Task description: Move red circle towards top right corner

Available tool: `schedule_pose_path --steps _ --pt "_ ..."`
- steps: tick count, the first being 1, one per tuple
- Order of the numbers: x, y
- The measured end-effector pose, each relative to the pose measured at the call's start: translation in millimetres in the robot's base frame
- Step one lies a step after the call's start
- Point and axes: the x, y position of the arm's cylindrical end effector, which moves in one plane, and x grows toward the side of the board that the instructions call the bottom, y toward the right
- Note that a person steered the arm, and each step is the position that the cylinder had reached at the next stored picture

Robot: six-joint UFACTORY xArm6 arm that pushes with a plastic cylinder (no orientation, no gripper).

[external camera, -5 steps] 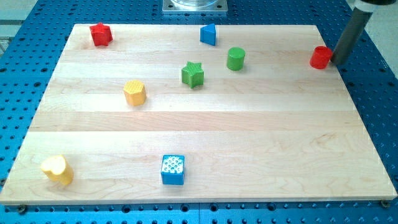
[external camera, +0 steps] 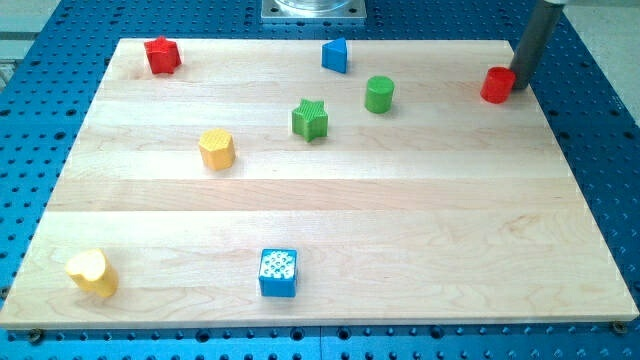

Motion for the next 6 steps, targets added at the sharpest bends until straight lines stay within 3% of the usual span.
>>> schedule_pose_path --steps 2,4,5,6 --pt "13.9 -41.5" --pt "-7.4 -74.0" --pt "-5.2 -122.3" --pt "-29.6 -87.3"
